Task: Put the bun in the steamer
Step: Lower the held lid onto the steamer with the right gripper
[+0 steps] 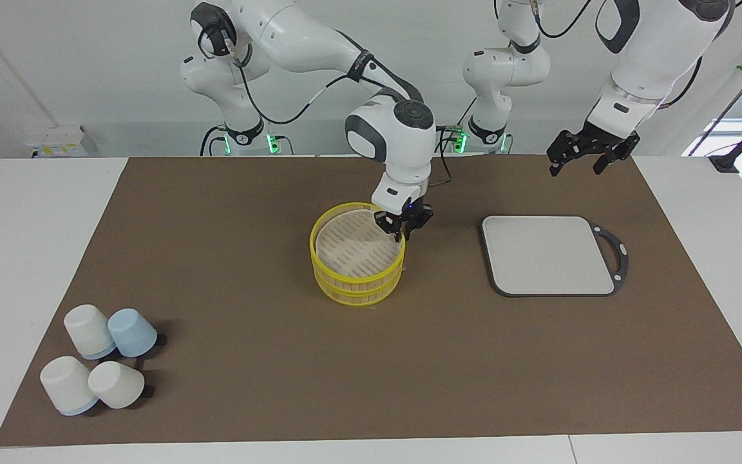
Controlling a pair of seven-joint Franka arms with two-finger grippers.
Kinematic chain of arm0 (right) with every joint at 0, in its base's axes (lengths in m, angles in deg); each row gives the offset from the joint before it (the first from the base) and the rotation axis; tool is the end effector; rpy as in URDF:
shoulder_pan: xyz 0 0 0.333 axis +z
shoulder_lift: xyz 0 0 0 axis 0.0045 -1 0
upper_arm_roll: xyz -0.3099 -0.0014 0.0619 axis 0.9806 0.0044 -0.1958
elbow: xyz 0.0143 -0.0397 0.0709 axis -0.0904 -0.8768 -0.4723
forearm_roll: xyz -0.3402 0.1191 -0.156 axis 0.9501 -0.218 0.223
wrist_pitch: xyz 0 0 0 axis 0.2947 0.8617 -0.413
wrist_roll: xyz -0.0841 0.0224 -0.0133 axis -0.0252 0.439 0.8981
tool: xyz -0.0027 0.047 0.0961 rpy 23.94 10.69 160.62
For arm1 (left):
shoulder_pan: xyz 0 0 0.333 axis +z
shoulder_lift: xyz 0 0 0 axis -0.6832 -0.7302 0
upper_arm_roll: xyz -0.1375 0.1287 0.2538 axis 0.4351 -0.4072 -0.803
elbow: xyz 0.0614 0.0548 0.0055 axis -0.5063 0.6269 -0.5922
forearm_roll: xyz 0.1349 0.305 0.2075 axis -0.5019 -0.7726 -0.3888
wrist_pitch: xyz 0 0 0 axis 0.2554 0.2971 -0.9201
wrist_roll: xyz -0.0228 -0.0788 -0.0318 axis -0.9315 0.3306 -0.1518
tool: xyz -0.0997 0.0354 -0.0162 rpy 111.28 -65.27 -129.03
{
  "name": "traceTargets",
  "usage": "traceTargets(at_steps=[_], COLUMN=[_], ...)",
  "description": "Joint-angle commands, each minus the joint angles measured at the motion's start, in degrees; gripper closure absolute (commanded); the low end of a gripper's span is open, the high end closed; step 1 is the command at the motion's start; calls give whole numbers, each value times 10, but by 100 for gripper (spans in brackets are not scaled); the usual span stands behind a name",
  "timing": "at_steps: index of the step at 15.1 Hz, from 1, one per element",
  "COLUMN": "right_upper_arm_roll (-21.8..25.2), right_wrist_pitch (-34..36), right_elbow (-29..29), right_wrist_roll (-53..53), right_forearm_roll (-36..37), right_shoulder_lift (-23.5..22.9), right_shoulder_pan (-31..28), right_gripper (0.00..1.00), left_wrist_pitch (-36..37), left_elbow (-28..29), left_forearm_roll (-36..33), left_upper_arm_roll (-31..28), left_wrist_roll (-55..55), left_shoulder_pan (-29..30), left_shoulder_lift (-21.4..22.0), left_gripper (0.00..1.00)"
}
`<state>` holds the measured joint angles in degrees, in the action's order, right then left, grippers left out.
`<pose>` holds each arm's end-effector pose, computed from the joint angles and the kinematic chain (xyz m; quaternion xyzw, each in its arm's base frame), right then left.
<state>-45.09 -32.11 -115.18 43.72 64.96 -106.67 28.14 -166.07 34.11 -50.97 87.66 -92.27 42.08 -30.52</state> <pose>0.5206 0.4592 0.3882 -0.9966 -0.0750 -0.0333 0.0028 0.5189 -0.0518 0.6015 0.9997 -0.0079 -0.0199 0.0125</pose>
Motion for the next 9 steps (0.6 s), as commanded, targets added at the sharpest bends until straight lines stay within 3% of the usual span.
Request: traceTargets(at_steps=[1, 4, 9], right_upper_arm_roll=[-2, 0, -2], right_wrist_pitch=[-9, 15, 115], right_elbow=[-19, 3, 7], right_wrist_roll=[24, 21, -50], right_forearm_roll=[9, 9, 4], right_shoulder_lift=[18, 28, 104], right_shoulder_pan=[-3, -18, -123], right_gripper=[4, 0, 0], left_wrist_pitch=[14, 14, 20], left_elbow=[-5, -5, -5], left_forearm_roll=[10, 10, 14], left_upper_arm_roll=[0, 0, 0], left_wrist_roll=[9, 9, 9], left_shoulder_pan=[2, 2, 2], left_shoulder_lift=[6, 6, 7], left_gripper=[0, 0, 0])
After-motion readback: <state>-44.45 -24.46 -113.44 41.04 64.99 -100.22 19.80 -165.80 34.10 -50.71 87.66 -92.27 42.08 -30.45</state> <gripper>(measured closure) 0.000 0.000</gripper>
